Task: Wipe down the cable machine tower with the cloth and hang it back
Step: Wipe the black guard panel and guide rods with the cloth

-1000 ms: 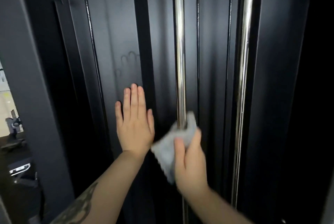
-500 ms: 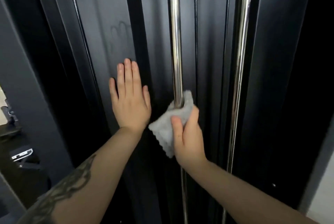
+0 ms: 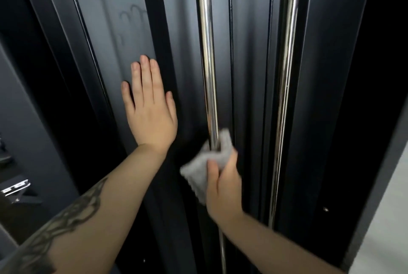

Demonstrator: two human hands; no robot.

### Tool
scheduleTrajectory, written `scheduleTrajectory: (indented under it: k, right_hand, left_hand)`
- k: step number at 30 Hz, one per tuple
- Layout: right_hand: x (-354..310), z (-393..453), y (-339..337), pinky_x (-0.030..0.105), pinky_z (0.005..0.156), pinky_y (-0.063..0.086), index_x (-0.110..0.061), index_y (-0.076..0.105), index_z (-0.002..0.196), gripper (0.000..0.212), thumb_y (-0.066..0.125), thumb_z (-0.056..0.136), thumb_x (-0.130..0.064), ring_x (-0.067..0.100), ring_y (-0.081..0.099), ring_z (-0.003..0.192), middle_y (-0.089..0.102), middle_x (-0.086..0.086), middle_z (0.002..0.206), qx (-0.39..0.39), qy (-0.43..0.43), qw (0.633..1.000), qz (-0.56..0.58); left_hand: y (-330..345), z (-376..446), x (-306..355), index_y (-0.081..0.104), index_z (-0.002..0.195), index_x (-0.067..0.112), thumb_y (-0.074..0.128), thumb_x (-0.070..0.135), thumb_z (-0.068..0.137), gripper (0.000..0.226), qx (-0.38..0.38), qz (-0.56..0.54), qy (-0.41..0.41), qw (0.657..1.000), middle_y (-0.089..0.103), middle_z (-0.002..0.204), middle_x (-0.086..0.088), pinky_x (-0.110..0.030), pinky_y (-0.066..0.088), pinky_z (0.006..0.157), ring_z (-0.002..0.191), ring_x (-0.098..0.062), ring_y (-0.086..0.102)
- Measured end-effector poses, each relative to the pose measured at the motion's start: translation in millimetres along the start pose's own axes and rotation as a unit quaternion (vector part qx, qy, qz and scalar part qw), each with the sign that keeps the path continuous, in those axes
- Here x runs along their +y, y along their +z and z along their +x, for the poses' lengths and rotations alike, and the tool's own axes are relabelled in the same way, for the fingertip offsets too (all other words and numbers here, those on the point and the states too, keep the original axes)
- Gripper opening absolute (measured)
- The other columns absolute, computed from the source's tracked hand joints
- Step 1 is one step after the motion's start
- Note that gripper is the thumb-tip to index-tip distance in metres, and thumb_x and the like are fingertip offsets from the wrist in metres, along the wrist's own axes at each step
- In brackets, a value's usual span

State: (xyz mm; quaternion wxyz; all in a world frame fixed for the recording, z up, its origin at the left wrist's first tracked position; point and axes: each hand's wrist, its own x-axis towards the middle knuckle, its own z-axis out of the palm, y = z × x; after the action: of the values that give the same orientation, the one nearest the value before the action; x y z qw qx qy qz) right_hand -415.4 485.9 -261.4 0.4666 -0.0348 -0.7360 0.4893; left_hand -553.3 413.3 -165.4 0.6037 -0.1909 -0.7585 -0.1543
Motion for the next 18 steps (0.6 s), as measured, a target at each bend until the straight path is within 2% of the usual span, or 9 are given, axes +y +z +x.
scheduleTrajectory:
  k: [2, 3, 6, 9, 12, 14, 15, 16, 18]
  right_hand:
    - [6, -14, 1, 0.026, 0.084, 0.054, -0.069, 0.017, 0.128, 0.041, 0.033, 0.093, -0.055, -0.008, 0.062, 0.095, 0.063, -0.025, 0.102, -0.026, 0.022, 0.999, -0.006]
    - [-2, -4, 0, 0.03, 0.085, 0.054, -0.061, 0.023, 0.132, 0.04, 0.033, 0.094, -0.053, -0.004, 0.063, 0.095, 0.064, -0.019, 0.103, -0.026, 0.021, 0.999, -0.011]
    - [-53, 64, -4, 0.035, 0.076, 0.056, -0.032, 0.029, 0.139, 0.046, 0.034, 0.097, -0.049, 0.005, 0.066, 0.086, 0.066, -0.006, 0.098, -0.015, -0.028, 0.999, 0.003]
    - [-98, 117, -13, 0.03, 0.072, 0.056, -0.027, 0.025, 0.138, 0.044, 0.039, 0.098, -0.04, 0.007, 0.065, 0.085, 0.063, -0.003, 0.105, -0.038, -0.057, 0.998, 0.006]
    - [-76, 92, -13, 0.024, 0.084, 0.053, -0.035, 0.021, 0.141, 0.052, 0.046, 0.095, -0.04, 0.001, 0.061, 0.101, 0.057, -0.007, 0.121, -0.036, -0.077, 0.996, -0.001]
    - [-36, 45, -3, 0.028, 0.097, 0.046, -0.06, 0.013, 0.135, 0.056, 0.044, 0.088, -0.052, 0.003, 0.05, 0.121, 0.044, -0.016, 0.137, -0.021, -0.039, 0.998, -0.037]
    - [-22, 23, 1, 0.027, 0.1, 0.043, -0.072, 0.006, 0.126, 0.056, 0.042, 0.086, -0.055, 0.004, 0.047, 0.125, 0.039, -0.021, 0.137, -0.02, -0.005, 0.998, -0.063]
    - [-14, 8, 3, 0.023, 0.099, 0.039, -0.076, 0.0, 0.119, 0.058, 0.042, 0.087, -0.053, 0.005, 0.046, 0.126, 0.037, -0.024, 0.134, -0.025, 0.019, 0.996, -0.086]
    - [-19, 9, 2, 0.02, 0.095, 0.039, -0.072, -0.002, 0.116, 0.061, 0.045, 0.092, -0.042, 0.007, 0.049, 0.121, 0.038, -0.02, 0.134, -0.044, 0.031, 0.989, -0.139]
  left_hand:
    - [0, -1, 0, 0.008, 0.156, 0.008, 0.031, 0.027, 0.105, 0.059, -0.004, -0.003, 0.003, 1.0, 0.011, 0.163, -0.01, -0.041, 0.005, 0.121, 0.15, -0.025, 0.01]
    - [1, -1, 0, 0.008, 0.156, 0.008, 0.03, 0.027, 0.105, 0.059, -0.004, -0.004, 0.003, 1.0, 0.011, 0.163, -0.01, -0.041, 0.004, 0.12, 0.15, -0.025, 0.009]
    - [5, 1, -2, 0.004, 0.156, 0.009, 0.034, 0.027, 0.103, 0.063, 0.001, 0.003, 0.001, 1.0, 0.011, 0.163, -0.011, -0.04, 0.003, 0.12, 0.149, -0.024, 0.008]
    - [7, 0, -3, -0.003, 0.155, 0.009, 0.05, 0.025, 0.1, 0.078, 0.003, -0.005, 0.004, 1.0, 0.003, 0.163, -0.006, -0.04, -0.001, 0.12, 0.15, -0.023, 0.006]
    - [7, 0, -3, 0.004, 0.155, 0.008, 0.041, 0.024, 0.102, 0.067, 0.012, -0.017, 0.005, 1.0, 0.008, 0.162, -0.009, -0.039, -0.001, 0.121, 0.149, -0.024, 0.01]
    - [5, 0, -2, 0.007, 0.156, 0.009, 0.033, 0.027, 0.102, 0.062, 0.006, -0.009, 0.002, 1.0, 0.011, 0.162, -0.01, -0.04, 0.002, 0.12, 0.15, -0.024, 0.01]
    - [4, 0, -2, 0.007, 0.156, 0.009, 0.032, 0.028, 0.103, 0.061, 0.001, -0.007, 0.001, 1.0, 0.011, 0.163, -0.01, -0.04, 0.003, 0.12, 0.15, -0.024, 0.01]
    - [3, 0, -2, 0.007, 0.156, 0.008, 0.031, 0.028, 0.103, 0.061, -0.002, -0.008, 0.001, 1.0, 0.011, 0.163, -0.01, -0.04, 0.004, 0.12, 0.15, -0.024, 0.01]
    - [2, 0, -1, 0.007, 0.155, 0.008, 0.031, 0.028, 0.102, 0.061, -0.005, -0.013, 0.001, 1.0, 0.012, 0.162, -0.01, -0.04, 0.004, 0.12, 0.149, -0.024, 0.011]
